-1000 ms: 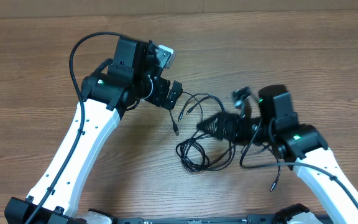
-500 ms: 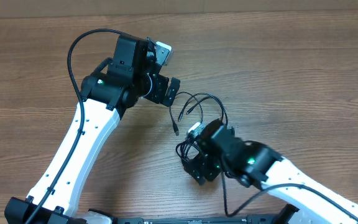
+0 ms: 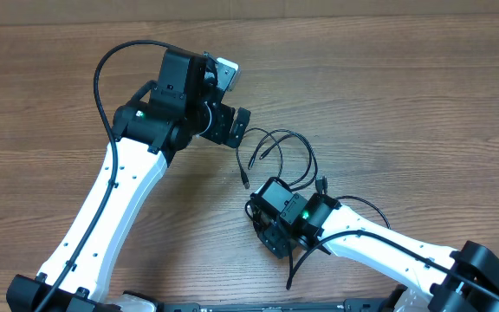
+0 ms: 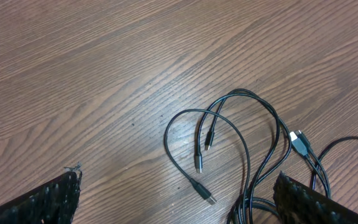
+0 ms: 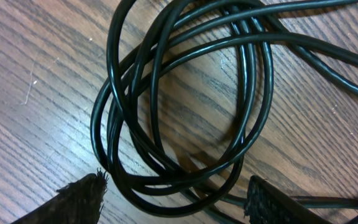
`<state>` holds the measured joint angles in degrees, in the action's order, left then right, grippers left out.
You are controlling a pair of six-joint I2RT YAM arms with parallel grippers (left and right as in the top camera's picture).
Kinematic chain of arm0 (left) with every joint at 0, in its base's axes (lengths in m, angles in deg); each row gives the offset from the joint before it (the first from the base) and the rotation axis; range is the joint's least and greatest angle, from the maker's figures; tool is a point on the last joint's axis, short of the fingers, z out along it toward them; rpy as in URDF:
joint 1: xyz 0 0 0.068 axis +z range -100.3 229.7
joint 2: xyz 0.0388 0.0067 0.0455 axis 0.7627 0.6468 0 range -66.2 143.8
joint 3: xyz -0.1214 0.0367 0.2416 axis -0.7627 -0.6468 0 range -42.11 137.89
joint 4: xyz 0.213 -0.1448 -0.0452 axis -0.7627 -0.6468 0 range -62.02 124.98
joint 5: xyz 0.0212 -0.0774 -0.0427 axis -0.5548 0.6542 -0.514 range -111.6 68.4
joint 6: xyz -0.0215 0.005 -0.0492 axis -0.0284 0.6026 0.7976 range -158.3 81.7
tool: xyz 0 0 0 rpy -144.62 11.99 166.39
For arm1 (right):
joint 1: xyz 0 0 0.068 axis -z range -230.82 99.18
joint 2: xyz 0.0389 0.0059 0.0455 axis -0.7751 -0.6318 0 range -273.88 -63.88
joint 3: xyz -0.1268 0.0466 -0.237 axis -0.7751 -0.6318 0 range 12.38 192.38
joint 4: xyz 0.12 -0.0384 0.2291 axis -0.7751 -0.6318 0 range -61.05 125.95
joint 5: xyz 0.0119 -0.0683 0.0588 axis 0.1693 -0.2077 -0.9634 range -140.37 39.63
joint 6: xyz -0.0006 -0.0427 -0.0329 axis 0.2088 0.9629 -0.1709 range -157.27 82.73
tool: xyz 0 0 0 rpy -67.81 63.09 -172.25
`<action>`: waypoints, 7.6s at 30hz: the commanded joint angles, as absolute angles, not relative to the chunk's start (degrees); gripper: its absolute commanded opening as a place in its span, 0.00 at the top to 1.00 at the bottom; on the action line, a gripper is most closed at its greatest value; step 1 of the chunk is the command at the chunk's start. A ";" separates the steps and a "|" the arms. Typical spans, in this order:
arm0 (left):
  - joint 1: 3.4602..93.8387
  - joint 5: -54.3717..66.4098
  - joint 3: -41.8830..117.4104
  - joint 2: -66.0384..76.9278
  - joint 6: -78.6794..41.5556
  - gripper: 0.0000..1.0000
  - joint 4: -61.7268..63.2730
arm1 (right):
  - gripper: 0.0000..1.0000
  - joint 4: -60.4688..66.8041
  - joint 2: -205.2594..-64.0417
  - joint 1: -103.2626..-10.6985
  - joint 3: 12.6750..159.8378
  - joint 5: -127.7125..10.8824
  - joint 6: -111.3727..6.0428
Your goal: Untangle cables
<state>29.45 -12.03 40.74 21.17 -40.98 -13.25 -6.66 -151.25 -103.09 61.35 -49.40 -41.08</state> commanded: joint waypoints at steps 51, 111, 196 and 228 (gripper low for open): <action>29.54 -12.62 40.52 20.69 -40.21 0.00 -13.23 | 0.45 -0.08 -158.81 -111.83 59.58 -33.84 -45.34; 29.54 -12.65 40.52 20.69 -40.21 0.01 -13.20 | 0.63 -15.16 -137.92 -104.20 66.07 -48.72 -50.79; 29.54 -12.65 40.52 20.69 -40.21 0.01 -13.20 | 0.96 -3.31 -145.76 -118.93 68.30 -33.31 -58.30; 29.47 12.03 40.52 20.69 -55.42 0.00 -12.72 | 0.96 -0.86 -110.12 -80.09 68.50 -78.23 -56.32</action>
